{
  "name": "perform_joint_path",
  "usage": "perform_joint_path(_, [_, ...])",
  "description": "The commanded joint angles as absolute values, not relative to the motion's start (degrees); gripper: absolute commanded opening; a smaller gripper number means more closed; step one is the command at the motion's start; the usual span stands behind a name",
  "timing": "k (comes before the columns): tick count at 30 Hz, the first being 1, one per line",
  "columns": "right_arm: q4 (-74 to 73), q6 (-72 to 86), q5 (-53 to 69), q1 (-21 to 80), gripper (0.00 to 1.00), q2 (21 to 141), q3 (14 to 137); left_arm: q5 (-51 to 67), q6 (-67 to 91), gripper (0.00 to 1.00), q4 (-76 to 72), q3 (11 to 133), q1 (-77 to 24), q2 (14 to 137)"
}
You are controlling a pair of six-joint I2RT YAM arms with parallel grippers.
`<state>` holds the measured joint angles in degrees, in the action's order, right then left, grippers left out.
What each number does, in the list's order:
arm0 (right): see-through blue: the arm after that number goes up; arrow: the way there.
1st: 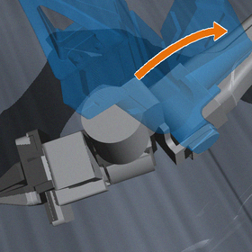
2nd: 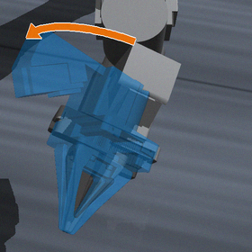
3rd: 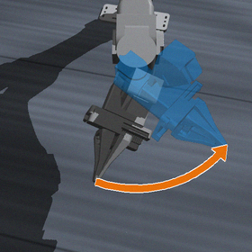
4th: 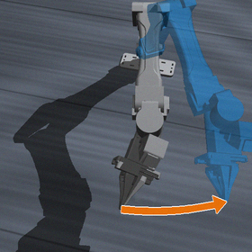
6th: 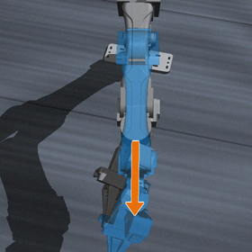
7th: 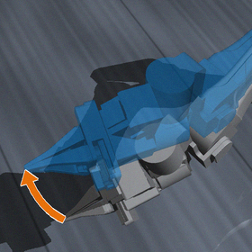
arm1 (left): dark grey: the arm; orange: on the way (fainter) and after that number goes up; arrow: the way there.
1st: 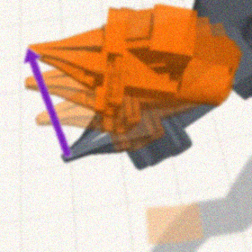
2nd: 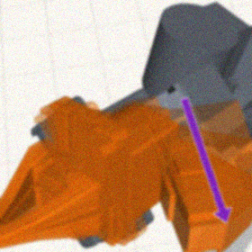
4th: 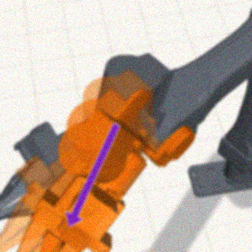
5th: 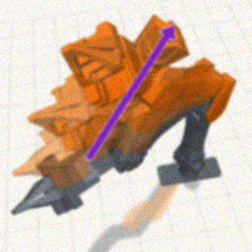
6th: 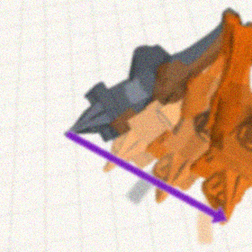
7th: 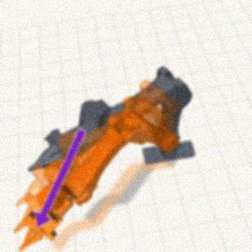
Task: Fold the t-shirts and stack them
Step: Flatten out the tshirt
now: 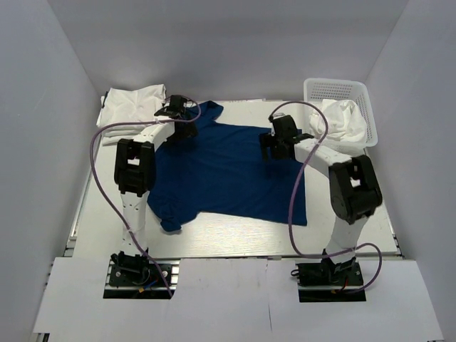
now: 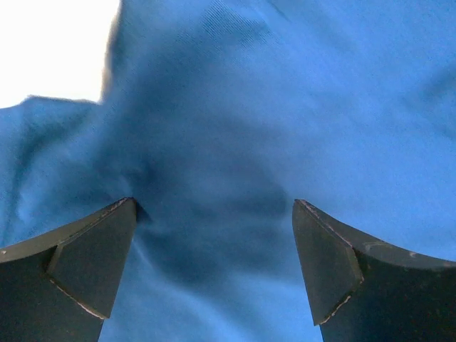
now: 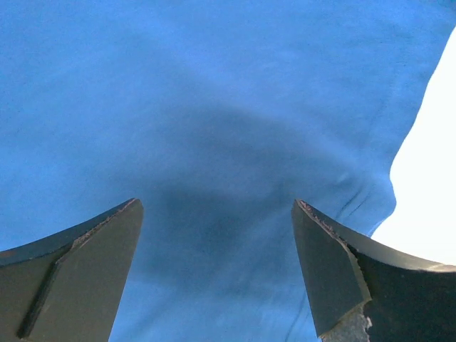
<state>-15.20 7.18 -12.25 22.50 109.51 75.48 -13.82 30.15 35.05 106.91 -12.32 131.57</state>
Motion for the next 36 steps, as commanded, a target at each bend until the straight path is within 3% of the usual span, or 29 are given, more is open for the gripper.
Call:
perform_joint_path(1, [-9.94,0.26,-4.33,26.27,0.9,96.55,70.68,-9.68,29.43,1.0,37.79,106.1,-13.89,122.19])
perform_joint_path(4, [-5.98,-2.37,-0.27,29.79,0.9,92.3,65.48,-8.79,34.5,1.0,39.01,96.88,-13.89,111.04])
perform_joint_path(9, [-2.2,5.43,-2.45,29.62,0.9,92.2,65.3,1.21,41.57,1.0,38.32,68.07,-14.5,92.49])
perform_joint_path(13, [-4.48,8.52,-5.36,28.31,0.9,95.09,68.37,-3.5,46.92,1.0,49.29,52.35,-15.73,79.48])
perform_joint_path(19, [-4.66,9.76,-1.87,25.05,0.9,97.56,68.82,-3.52,50.01,1.0,60.72,44.39,-15.73,65.41])
perform_joint_path(25, [-3.78,11.34,3.95,22.94,0.9,99.23,68.47,-1.67,50.54,0.97,56.79,41.57,-15.73,68.81])
perform_joint_path(29, [-3.08,11.42,3.43,22.24,0.9,97.83,66.98,1.66,48.35,0.79,50.12,41.04,-15.73,73.2])
perform_joint_path(32, [-2.99,11.51,2.73,21.71,0.9,96.86,65.75,6.58,45.45,0.33,47.56,42.1,-16.26,75.23])
perform_joint_path(33, [-2.9,11.77,2.55,21.71,0.9,97.03,65.74,9.99,44.31,0.1,45.81,43.23,-16.26,75.84])
perform_joint_path(34, [-2.99,11.86,2.64,21.45,0.9,97.03,65.74,12.11,42.12,0.0,45.18,43.94,-16.26,75.85])
perform_joint_path(36, [-3.34,12.13,2.72,21.19,0.9,96.94,65.57,17.91,40.09,0.0,43.87,46.92,-16.26,76.46])
